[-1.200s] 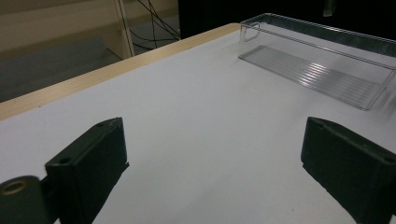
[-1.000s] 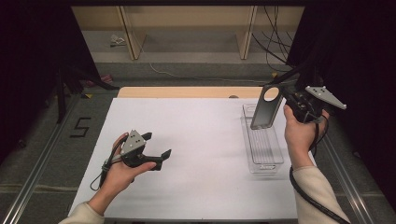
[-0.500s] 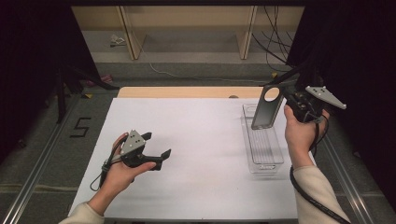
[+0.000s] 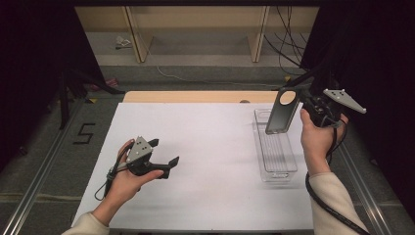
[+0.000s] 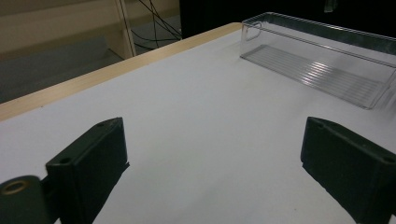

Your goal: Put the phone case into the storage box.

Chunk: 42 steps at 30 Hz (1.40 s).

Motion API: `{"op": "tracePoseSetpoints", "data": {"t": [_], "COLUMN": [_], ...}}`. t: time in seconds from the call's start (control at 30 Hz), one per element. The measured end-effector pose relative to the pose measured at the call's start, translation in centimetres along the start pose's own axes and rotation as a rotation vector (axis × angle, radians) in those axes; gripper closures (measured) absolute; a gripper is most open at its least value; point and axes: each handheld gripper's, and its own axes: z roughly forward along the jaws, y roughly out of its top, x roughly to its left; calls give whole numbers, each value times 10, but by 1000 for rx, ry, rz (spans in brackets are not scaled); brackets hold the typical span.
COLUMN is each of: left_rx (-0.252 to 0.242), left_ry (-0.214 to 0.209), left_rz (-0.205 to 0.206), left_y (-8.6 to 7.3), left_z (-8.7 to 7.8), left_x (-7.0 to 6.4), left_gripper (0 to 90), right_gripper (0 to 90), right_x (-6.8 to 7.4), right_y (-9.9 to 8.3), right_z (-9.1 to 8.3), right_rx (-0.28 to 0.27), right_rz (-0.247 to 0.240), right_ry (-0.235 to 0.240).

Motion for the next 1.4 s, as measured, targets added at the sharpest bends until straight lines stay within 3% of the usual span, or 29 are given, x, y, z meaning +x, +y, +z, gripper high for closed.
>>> {"op": "tracePoseSetpoints", "data": {"t": [1.4], "left_rx": [2], "left_ry": [0], "left_rz": [5], "left_y": [0], "left_z": [0], "left_x": [0], "left_gripper": [66], "right_gripper": [884], "right_x": [-2], "right_y": [2], "right_z": [14], "right_rx": [2], "right_rz": [-13], "right_ry": [0]}}
